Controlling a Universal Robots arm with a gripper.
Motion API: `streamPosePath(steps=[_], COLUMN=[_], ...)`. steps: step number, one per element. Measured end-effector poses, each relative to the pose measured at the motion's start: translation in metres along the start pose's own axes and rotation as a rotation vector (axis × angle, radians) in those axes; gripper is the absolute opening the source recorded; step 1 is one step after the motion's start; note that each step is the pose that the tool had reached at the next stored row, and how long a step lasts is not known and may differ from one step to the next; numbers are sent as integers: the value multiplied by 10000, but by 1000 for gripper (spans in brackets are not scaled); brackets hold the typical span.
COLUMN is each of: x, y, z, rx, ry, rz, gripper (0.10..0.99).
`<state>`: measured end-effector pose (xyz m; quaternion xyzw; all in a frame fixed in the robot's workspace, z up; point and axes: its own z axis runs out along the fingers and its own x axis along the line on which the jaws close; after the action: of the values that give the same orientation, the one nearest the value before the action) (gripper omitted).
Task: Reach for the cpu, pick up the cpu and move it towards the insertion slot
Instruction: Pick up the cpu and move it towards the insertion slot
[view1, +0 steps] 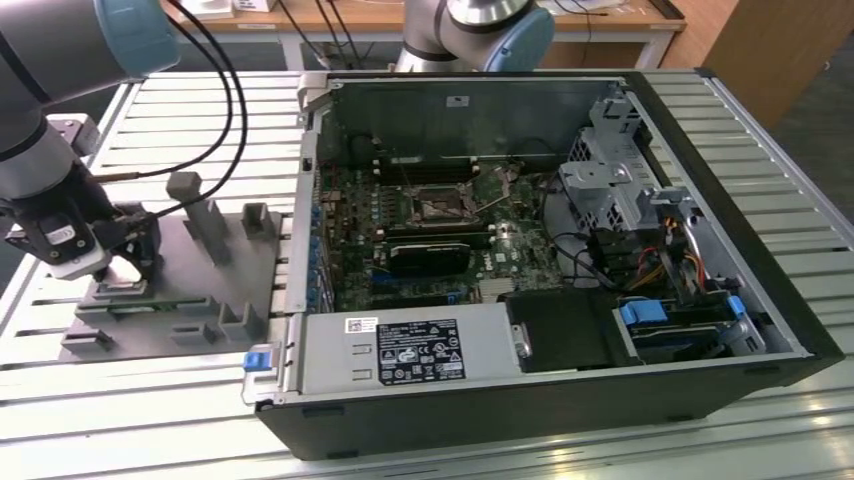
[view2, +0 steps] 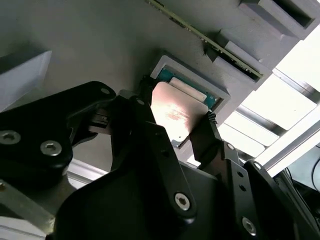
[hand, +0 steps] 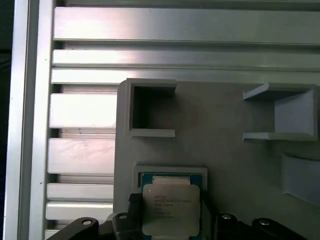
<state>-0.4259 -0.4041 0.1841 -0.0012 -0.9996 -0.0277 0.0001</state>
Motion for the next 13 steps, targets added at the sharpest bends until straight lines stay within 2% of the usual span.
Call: streamPosePath(steps=[3,8,13], x=[0,0,0], y=[5,16,27], z=[-91,-277,-490], rx=[-52,-66,-84], ry=[0,2,1], rz=[1,1,0], gripper=[545,545,545])
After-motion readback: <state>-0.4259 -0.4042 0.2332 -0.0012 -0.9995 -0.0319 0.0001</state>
